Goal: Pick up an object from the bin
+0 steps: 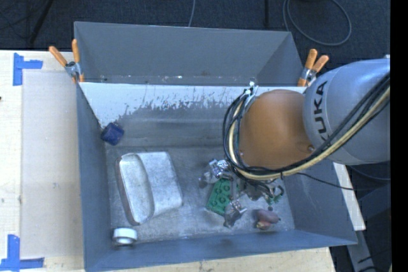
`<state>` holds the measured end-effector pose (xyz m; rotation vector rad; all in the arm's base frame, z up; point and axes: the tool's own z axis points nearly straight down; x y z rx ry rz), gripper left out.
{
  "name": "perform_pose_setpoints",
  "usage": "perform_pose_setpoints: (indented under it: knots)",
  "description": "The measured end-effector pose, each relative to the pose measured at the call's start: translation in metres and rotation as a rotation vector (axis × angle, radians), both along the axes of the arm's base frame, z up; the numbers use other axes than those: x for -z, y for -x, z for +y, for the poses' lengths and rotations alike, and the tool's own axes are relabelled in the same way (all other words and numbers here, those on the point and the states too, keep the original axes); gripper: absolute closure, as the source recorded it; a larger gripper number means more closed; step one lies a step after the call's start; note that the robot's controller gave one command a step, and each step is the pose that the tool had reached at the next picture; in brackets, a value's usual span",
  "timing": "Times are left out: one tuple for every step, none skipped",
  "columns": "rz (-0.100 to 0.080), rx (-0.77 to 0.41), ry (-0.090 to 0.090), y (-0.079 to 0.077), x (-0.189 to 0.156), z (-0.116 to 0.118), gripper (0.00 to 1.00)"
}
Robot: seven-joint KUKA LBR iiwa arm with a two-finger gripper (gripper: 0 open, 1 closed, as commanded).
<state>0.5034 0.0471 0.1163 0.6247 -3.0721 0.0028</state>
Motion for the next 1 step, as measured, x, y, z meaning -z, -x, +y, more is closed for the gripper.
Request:
perform_pose_setpoints:
  knots:
    - [-0.005, -0.219, -0.006, -0.0192, 0.0447, -0.0413, 0.0]
